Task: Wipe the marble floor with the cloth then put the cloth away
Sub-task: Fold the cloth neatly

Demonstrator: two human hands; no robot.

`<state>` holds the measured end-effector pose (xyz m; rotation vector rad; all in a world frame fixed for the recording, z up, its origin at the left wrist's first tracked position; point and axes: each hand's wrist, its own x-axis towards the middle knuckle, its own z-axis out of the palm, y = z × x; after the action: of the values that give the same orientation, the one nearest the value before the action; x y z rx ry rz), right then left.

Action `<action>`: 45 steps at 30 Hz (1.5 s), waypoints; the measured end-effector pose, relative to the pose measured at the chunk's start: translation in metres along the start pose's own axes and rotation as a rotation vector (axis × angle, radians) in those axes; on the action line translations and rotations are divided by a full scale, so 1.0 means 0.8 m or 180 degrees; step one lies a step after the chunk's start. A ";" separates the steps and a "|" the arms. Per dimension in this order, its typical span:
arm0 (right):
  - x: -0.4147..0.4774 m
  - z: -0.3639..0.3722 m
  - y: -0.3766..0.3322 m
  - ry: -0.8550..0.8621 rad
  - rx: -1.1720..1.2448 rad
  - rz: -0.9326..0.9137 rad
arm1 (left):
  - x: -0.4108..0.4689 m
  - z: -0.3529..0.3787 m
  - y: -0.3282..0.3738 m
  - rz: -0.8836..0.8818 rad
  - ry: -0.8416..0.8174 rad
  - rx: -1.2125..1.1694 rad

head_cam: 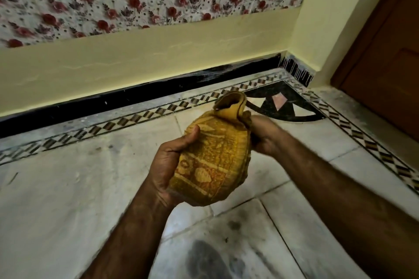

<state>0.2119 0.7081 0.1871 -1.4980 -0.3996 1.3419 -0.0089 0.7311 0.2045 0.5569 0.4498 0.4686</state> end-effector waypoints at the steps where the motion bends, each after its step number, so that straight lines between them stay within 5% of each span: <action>1: 0.000 0.002 0.021 -0.0006 0.0033 0.0211 | 0.000 -0.001 0.002 -0.0022 0.0114 0.0024; 6: -0.022 0.008 0.070 0.0090 -0.0351 0.0637 | 0.001 -0.012 0.005 -0.0091 0.0458 0.0181; 10: -0.046 0.013 0.062 -0.0057 -0.0595 0.0138 | 0.002 -0.017 0.002 -0.0021 0.0682 0.0282; 18: -0.054 0.032 0.045 -0.0582 0.0311 -0.0767 | 0.003 -0.016 0.017 0.0307 0.1023 0.0954; 28: -0.065 0.020 0.021 -0.0038 -0.1172 -0.1945 | -0.006 -0.013 0.041 0.1240 0.1066 0.2967; 32: -0.075 0.016 0.004 -0.0209 -0.0940 -0.2322 | -0.008 -0.006 0.052 0.1905 0.1337 0.3124; 38: -0.088 0.017 -0.016 -0.0329 -0.0130 -0.2663 | -0.009 0.024 0.066 0.2189 0.0406 0.2850; 45: -0.076 0.025 -0.004 -0.0599 -0.0151 -0.2467 | 0.007 0.014 0.058 0.1518 0.0074 0.2829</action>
<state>0.1765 0.6706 0.2249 -1.0710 -1.0176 0.8443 -0.0122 0.7644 0.2389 1.5387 0.5415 0.7266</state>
